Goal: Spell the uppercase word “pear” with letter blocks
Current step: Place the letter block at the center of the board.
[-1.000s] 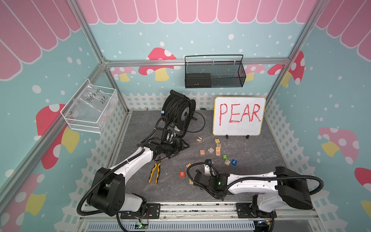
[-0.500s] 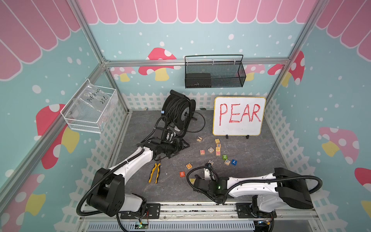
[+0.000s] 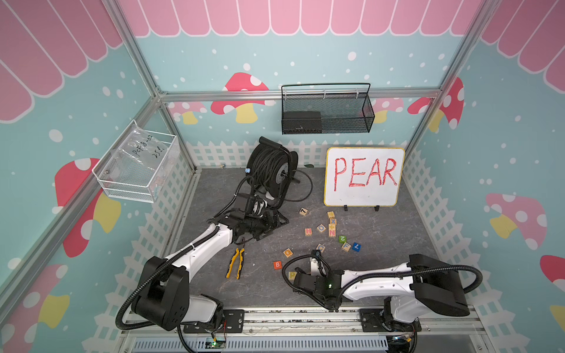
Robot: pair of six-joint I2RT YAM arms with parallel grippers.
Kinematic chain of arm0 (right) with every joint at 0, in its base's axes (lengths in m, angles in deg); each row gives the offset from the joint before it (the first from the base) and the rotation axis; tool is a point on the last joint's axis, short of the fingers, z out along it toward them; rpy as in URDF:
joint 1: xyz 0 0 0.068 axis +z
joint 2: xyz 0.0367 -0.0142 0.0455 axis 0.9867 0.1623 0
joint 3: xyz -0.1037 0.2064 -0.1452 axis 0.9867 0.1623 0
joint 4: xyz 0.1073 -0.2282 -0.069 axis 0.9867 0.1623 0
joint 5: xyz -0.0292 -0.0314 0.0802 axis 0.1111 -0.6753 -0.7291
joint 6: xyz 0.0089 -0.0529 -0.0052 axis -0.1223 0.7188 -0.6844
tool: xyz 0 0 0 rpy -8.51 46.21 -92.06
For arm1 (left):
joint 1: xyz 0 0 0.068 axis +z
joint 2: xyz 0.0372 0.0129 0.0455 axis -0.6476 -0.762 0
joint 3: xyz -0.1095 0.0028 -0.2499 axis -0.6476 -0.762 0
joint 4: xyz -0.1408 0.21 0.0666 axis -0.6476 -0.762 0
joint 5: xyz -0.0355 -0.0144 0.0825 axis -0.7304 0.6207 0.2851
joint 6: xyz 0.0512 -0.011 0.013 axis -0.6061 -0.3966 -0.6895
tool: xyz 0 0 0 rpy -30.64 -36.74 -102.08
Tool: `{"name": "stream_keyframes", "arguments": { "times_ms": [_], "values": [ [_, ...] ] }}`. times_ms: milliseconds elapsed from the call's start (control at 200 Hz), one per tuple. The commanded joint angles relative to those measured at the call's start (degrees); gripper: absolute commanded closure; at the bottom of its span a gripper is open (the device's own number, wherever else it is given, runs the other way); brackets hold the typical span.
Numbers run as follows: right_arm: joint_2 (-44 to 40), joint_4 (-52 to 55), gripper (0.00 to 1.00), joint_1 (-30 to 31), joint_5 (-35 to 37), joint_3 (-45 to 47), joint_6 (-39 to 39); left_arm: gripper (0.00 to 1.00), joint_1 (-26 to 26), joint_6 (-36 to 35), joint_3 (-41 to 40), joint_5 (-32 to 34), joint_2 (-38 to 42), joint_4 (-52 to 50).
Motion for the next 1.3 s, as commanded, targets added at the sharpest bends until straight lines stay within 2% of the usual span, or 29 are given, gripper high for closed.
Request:
{"name": "stream_keyframes", "arguments": {
  "times_ms": [0,485,851,1296],
  "values": [
    [1.10,0.64,0.63,0.24,0.58,-0.89,-0.82,0.01,-0.12,-0.94,1.24,1.09,1.83,-1.06],
    [1.46,0.32,0.59,0.03,0.31,-0.81,-0.82,0.01,-0.17,-0.78,1.12,1.42,1.84,-1.07],
    [1.62,-0.33,0.65,-0.65,0.68,-0.26,-1.40,0.01,-0.14,-0.73,1.08,1.50,1.90,-1.06],
    [2.13,-1.33,0.66,-1.60,0.83,-0.49,-0.84,0.01,0.13,-0.61,1.17,1.35,1.93,-1.00]
  ]
}}
